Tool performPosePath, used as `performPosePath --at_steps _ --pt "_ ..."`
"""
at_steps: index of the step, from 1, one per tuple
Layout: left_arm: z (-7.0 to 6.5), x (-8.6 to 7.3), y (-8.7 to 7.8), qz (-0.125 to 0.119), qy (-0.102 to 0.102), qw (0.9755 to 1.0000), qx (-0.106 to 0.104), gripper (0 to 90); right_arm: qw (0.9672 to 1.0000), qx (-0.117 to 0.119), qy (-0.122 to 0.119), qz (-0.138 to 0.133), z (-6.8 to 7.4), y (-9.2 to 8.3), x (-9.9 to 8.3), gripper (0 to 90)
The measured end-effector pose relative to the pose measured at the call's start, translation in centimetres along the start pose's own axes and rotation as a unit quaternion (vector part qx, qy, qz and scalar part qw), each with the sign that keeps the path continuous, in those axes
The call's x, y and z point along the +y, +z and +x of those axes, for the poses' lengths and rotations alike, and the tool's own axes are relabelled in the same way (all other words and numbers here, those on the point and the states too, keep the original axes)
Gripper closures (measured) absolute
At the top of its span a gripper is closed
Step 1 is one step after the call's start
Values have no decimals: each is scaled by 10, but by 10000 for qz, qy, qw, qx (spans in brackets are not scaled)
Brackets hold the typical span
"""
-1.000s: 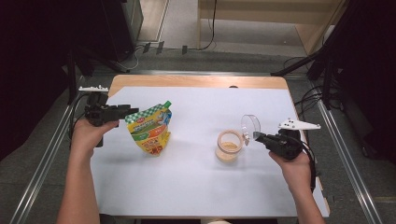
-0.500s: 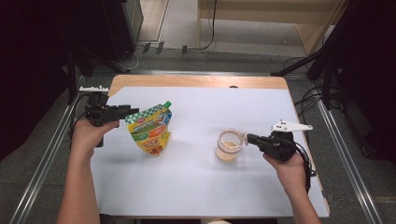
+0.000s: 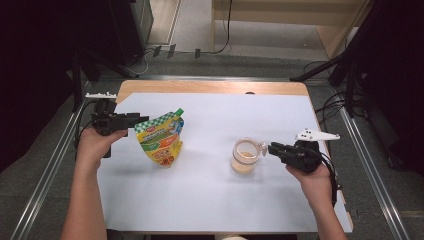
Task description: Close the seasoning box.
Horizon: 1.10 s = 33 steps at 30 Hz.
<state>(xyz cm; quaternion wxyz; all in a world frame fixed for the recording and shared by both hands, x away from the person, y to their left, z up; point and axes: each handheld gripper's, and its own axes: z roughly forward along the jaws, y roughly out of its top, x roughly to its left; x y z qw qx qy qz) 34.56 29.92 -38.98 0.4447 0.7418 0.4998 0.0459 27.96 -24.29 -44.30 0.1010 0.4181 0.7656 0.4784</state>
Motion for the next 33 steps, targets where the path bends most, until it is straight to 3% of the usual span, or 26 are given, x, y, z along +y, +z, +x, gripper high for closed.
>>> performPosePath --at_steps 7,14,22,27,31,33 --pt "1 0 1 14 -6 10000 -14 420 9999 -95 55 -47 -9 -4 -4 667" --pt "1 -1 2 38 -21 10000 -18 417 9998 -174 17 -70 -18 -2 -12 451" --pt "2 -2 2 41 -54 10000 -26 415 9997 -183 145 -71 -30 -1 -21 364" --pt "4 -2 4 65 -62 10000 -12 414 9983 -540 -189 -98 -32 2 -28 299" --pt "5 -3 5 87 -87 9999 -8 414 9981 -542 -295 -40 -35 5 -32 286" --pt "6 -4 5 108 -82 9999 -12 414 9984 -518 -233 -34 -36 6 -33 285"
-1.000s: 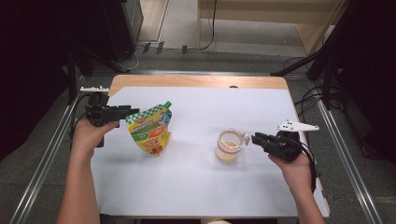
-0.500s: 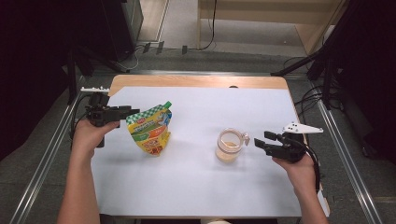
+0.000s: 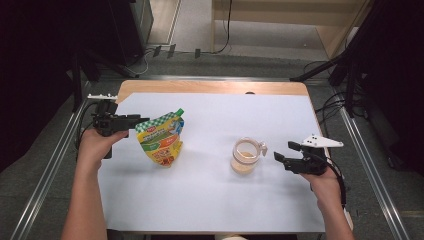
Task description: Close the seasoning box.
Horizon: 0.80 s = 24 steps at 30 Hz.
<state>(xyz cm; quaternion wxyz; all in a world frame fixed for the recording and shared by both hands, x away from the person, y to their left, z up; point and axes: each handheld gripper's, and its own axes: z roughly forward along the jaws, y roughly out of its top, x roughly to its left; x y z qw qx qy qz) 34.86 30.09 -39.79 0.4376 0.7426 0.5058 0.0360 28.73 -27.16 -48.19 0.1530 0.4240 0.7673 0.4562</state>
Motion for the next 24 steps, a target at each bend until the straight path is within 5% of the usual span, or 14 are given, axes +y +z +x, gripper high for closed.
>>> performPosePath --at_steps 24 --pt "5 -5 11 194 -43 9998 61 407 9998 -27 176 100 -5 4 -5 285"
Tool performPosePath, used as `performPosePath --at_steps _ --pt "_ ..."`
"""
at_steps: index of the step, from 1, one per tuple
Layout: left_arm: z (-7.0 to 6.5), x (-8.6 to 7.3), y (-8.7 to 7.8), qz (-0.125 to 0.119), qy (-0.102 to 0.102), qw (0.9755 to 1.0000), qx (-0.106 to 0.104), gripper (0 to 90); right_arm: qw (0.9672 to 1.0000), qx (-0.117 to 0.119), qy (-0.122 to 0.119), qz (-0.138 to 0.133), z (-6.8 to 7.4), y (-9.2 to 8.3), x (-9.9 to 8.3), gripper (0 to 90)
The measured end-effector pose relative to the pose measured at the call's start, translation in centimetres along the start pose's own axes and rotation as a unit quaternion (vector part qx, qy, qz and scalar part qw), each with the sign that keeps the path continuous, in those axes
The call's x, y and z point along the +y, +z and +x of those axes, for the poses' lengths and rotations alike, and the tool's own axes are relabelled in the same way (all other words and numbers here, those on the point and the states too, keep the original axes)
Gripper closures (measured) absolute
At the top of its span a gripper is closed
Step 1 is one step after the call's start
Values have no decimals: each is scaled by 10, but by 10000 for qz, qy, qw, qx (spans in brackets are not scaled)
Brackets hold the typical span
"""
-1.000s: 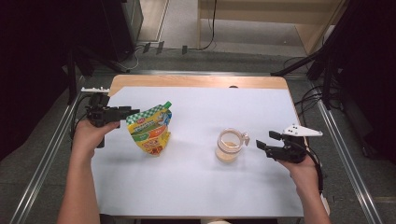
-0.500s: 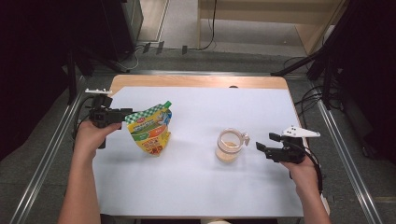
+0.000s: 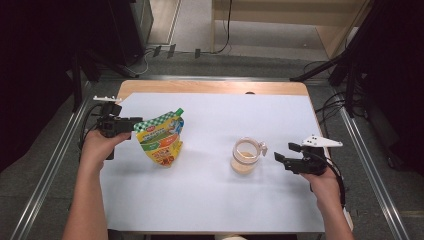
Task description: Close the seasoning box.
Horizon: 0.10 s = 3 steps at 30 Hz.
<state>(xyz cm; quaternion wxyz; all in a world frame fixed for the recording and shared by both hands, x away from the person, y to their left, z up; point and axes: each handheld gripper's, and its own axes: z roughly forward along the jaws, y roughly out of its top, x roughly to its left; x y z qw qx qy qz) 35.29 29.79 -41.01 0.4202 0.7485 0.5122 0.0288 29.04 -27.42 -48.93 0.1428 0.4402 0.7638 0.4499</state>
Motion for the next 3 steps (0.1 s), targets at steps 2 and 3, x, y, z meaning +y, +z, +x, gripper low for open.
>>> performPosePath --at_steps 2,3 --pt "1 -1 1 -11 -39 10000 54 406 10000 10 -7 0 0 0 0 284" --pt "2 -1 2 2 -57 10000 60 405 10000 16 0 -3 0 0 0 284"
